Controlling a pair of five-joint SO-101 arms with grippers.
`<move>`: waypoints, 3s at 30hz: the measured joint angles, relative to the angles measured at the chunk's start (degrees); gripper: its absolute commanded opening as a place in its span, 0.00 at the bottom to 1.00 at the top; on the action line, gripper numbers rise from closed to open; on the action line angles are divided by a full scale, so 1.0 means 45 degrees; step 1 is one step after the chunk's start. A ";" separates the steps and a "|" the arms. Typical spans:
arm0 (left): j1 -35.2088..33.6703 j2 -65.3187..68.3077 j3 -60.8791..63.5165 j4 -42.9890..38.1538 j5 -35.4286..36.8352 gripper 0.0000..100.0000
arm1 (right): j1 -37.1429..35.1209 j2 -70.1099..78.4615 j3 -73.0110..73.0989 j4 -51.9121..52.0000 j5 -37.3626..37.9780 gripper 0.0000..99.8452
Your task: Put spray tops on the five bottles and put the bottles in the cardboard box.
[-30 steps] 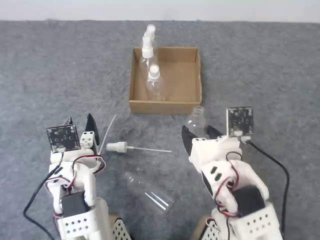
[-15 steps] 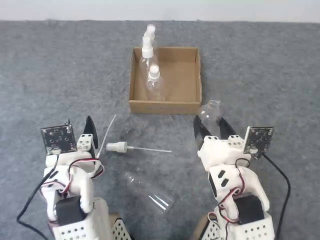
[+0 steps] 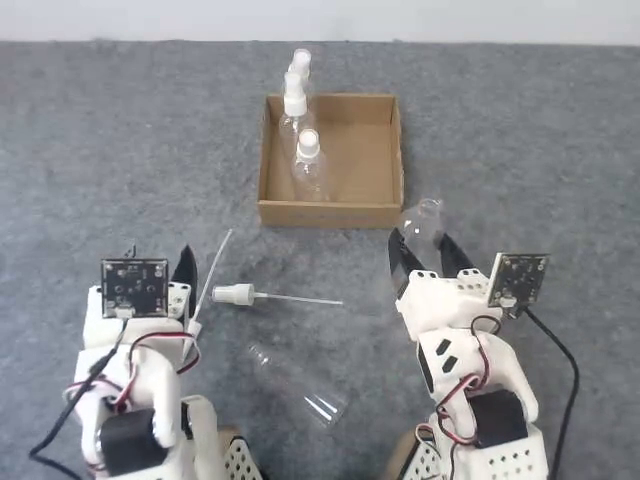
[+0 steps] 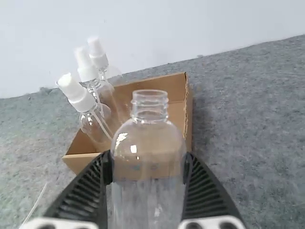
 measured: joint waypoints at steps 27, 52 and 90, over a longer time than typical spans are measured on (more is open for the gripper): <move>0.1621 1.3656 -0.6212 0.3341 0.6994 0.24 | 0.0000 0.0000 0.0000 0.0000 0.0000 0.01; 0.3184 1.5590 -0.4884 0.1797 1.2405 0.24 | 0.0059 0.0000 0.0000 0.0000 0.0000 0.01; 0.3243 2.1665 -0.5646 -0.2481 1.5297 0.01 | 0.0039 0.0000 0.0000 0.0000 0.0000 0.01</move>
